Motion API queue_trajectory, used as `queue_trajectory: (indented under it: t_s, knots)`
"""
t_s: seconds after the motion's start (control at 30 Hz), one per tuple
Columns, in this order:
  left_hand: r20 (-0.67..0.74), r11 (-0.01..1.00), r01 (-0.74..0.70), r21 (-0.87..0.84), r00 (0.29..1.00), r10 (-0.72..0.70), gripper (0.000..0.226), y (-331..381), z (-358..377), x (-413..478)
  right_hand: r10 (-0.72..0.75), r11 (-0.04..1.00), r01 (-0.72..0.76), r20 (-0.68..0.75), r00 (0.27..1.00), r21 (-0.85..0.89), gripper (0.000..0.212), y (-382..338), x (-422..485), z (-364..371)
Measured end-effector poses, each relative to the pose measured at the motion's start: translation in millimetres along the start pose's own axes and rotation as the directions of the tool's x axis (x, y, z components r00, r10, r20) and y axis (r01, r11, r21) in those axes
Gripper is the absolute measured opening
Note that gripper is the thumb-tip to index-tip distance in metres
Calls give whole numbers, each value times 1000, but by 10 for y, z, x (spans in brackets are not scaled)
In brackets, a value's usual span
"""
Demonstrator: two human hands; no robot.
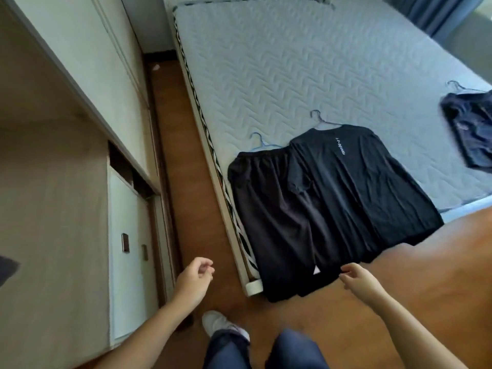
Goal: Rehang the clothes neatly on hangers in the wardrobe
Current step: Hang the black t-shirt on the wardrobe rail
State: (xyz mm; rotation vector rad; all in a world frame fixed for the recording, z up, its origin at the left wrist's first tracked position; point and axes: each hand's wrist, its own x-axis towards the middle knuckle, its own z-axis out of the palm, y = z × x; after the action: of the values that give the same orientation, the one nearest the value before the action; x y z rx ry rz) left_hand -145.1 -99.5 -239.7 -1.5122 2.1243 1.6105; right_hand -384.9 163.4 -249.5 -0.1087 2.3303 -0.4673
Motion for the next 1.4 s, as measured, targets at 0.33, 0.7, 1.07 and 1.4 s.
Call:
queue_trajectory:
  t_s: [0.33,0.7,1.07,1.4]
  knots:
    - [-223,994,91,-61,969,-102,13,213,1237,-622,-64,993,61,27,998,97,28,1357,8,-638]
    - [20,977,46,208,999,-51,19,1035,3418,-973,402,703,-303,-8,915,644,18,3932,-412,-1743]
    - [63,945,162,284,980,-187,20,1708,4168,17,458,617,-384,84,885,687,14,3928,712,-2323]
    - [22,909,270,318,956,-292,20,3025,4704,1471,254,917,-251,31,967,311,18,2756,2745,-3840]
